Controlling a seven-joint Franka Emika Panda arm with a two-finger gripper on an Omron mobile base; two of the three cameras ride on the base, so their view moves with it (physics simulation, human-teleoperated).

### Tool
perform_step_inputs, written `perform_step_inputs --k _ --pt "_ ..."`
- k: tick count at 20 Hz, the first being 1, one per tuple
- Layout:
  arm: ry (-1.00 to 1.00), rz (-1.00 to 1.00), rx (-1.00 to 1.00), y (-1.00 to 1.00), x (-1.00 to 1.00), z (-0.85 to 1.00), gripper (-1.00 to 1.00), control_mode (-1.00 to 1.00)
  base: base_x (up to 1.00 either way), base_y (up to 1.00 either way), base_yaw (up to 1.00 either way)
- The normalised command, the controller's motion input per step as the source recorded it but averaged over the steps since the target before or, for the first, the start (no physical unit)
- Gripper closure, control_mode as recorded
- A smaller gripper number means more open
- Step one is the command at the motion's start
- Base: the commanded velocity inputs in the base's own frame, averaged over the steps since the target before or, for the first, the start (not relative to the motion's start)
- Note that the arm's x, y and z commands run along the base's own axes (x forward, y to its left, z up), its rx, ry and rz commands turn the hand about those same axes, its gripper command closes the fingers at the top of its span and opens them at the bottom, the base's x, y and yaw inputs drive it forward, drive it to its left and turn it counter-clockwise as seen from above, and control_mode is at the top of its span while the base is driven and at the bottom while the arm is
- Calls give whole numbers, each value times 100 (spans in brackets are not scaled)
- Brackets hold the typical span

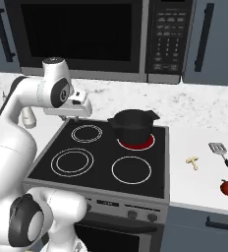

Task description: Put the mushroom and bell pepper in the pot. Retrieve the spatula and lightly stir the vegetables in the pot.

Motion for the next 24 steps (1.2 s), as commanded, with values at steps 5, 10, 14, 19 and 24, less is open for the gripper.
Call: perform_step_inputs --k 5,10,14,19,24 --pt "0 0 0 0 0 0 -100 100 0 -8 0" --pt "0 0 0 0 0 0 -100 100 0 -75 -2" --pt "0 0 0 0 0 0 -100 100 0 -94 -1" --pt "0 0 0 0 0 0 -100 100 0 -85 -1" --pt "0 0 0 0 0 0 -100 100 27 -40 0"
